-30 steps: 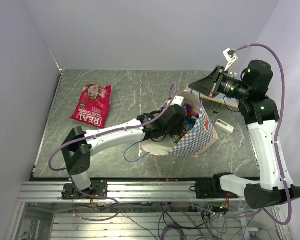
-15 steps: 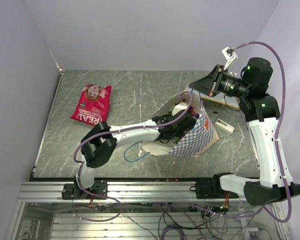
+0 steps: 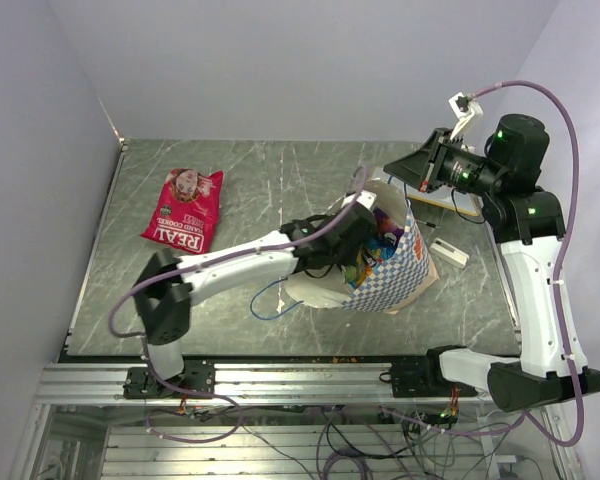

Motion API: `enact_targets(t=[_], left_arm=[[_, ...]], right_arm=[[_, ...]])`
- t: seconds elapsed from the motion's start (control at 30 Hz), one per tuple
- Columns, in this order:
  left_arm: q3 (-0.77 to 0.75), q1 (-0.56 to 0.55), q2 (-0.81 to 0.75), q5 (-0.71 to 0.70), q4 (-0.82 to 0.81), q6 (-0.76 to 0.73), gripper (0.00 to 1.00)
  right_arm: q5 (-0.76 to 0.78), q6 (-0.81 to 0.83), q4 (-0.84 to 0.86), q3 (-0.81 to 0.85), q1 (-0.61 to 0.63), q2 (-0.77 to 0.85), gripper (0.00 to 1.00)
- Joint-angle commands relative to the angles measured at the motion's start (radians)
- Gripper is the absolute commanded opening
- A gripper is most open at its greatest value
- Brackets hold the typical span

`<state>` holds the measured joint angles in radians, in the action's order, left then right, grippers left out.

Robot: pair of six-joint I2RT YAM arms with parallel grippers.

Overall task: Take the snacks out of the paper bag
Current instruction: Take out the snack from the paper bag, then place the snack at the center of the board.

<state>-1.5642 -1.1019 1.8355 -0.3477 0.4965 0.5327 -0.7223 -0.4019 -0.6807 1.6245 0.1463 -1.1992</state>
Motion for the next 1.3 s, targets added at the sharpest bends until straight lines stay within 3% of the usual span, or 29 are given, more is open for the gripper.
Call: enact_targets(t=[0.0, 0.3, 0.47, 0.57, 0.73, 0.8, 1.07, 1.27], left_arm=[[0.013, 0.012, -0.201, 0.119, 0.025, -0.040, 0.07], [0.050, 0.090, -0.496, 0.313, 0.182, -0.065, 0.07], [-0.048, 0.135, -0.606, 0.338, 0.332, -0.131, 0.07], [-0.159, 0.144, -0.614, 0.189, 0.482, -0.172, 0.07], [-0.298, 0.156, -0.608, -0.450, 0.655, -0.068, 0.07], [-0.282, 0.188, -0.612, -0.573, 0.640, -0.068, 0.07], [-0.192, 0.458, -0.440, -0.691, 0.528, -0.162, 0.07], [0.019, 0.622, -0.345, -0.769, 0.128, -0.441, 0.07]], right_arm=[[0.007, 0.067, 0.010, 0.063, 0.007, -0.005, 0.00], [0.050, 0.138, -0.010, 0.029, 0.007, 0.025, 0.00], [0.059, 0.143, 0.004, -0.006, 0.009, 0.055, 0.00], [0.062, 0.140, 0.017, -0.027, 0.008, 0.070, 0.00], [0.068, 0.166, -0.015, -0.016, 0.008, 0.069, 0.00], [0.066, 0.179, -0.032, -0.005, 0.008, 0.062, 0.00], [0.060, 0.229, -0.104, 0.035, 0.008, 0.017, 0.00], [0.031, 0.212, -0.102, 0.035, 0.009, -0.004, 0.00]])
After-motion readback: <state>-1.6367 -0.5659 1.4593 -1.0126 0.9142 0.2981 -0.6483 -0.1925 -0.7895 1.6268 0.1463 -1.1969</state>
